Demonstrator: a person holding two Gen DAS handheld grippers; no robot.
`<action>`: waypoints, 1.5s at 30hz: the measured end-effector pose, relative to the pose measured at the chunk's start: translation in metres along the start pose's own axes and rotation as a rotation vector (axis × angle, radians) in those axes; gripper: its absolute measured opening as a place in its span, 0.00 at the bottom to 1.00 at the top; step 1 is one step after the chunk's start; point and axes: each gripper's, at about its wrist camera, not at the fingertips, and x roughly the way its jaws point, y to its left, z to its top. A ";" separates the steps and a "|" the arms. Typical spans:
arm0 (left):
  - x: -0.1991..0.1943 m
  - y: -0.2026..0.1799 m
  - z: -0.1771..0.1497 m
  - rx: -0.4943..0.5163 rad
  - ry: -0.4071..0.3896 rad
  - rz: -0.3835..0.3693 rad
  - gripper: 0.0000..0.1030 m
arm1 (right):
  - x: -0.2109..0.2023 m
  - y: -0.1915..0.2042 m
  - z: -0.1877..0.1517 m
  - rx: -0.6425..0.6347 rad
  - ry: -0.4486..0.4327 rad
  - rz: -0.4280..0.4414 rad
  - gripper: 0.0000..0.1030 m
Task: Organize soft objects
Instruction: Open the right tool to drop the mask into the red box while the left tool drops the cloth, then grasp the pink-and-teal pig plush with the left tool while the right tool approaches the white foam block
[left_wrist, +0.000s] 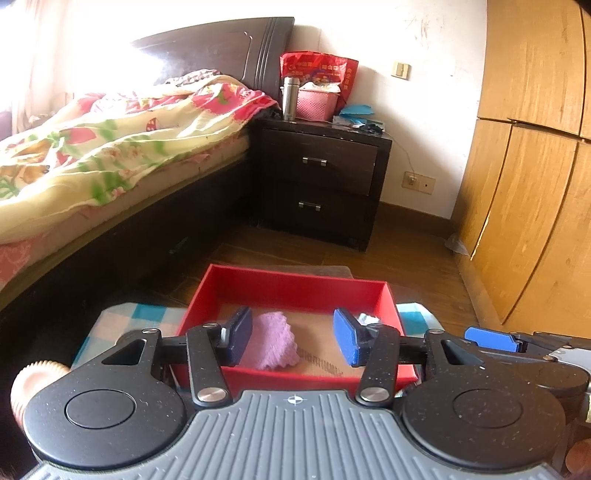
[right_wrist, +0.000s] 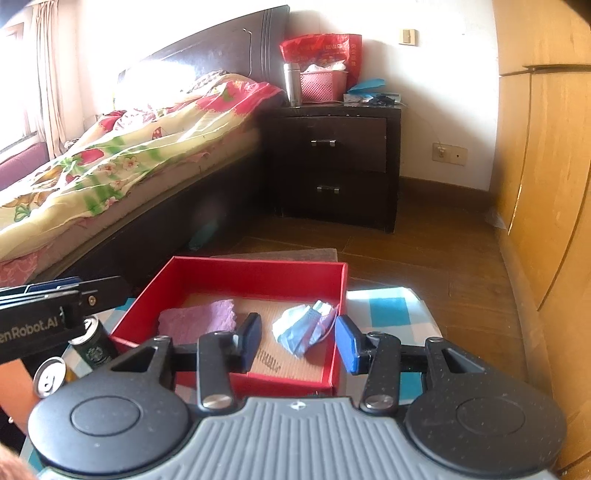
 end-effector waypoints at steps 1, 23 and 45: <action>-0.005 0.000 -0.004 -0.002 0.004 -0.005 0.49 | -0.004 -0.001 -0.003 0.001 0.001 0.005 0.22; -0.067 0.020 -0.122 -0.054 0.183 -0.060 0.51 | -0.049 -0.011 -0.069 0.028 0.054 0.069 0.27; -0.032 0.022 -0.141 -0.108 0.257 -0.046 0.61 | -0.052 -0.041 -0.098 0.085 0.122 0.068 0.28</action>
